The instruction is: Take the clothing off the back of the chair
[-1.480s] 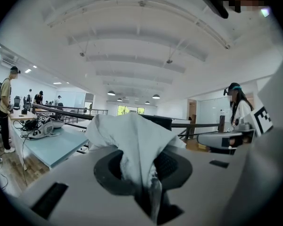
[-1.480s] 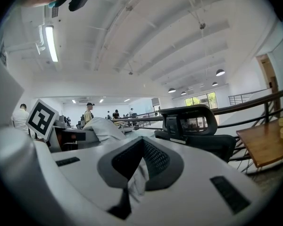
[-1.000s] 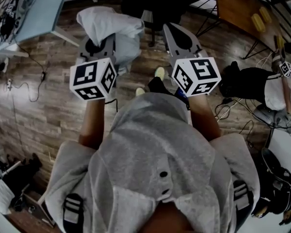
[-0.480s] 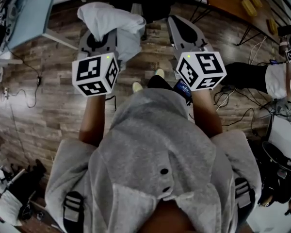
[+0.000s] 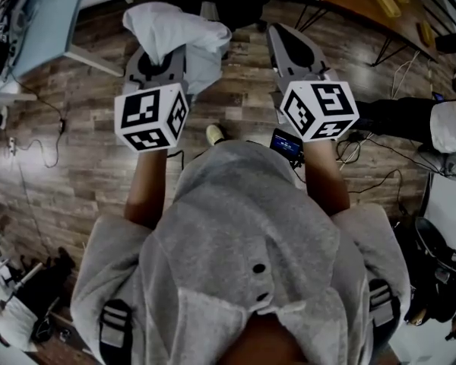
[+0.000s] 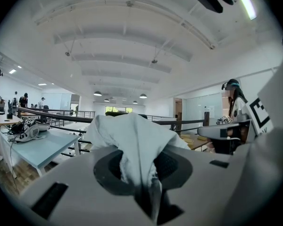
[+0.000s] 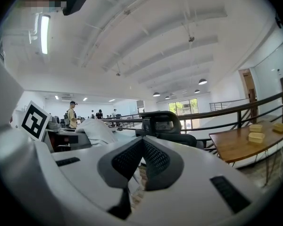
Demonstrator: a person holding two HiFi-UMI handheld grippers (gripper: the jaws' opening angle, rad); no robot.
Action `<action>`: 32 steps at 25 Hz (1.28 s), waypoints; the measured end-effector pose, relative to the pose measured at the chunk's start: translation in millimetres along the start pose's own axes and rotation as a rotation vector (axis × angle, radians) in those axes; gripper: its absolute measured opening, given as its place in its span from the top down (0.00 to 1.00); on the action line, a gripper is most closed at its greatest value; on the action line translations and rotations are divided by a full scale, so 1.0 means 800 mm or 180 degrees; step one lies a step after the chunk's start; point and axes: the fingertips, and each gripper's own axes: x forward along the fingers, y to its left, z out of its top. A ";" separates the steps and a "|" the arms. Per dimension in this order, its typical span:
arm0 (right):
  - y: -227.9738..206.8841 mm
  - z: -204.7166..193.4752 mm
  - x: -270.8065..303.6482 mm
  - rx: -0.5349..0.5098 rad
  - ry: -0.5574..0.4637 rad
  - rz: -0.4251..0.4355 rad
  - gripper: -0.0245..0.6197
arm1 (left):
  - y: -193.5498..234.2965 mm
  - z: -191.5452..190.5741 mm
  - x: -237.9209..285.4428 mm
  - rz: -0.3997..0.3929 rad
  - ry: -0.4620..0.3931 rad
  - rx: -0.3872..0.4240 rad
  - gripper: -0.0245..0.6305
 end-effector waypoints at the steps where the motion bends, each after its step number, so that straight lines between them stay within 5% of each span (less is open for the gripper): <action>1: -0.002 -0.001 -0.004 0.0003 0.0000 -0.0013 0.95 | -0.003 -0.001 -0.001 -0.0004 0.0001 0.0001 0.82; 32: -0.066 -0.060 -0.156 0.0087 0.0043 -0.0144 0.95 | -0.178 -0.052 -0.042 -0.0268 0.0030 0.0032 0.82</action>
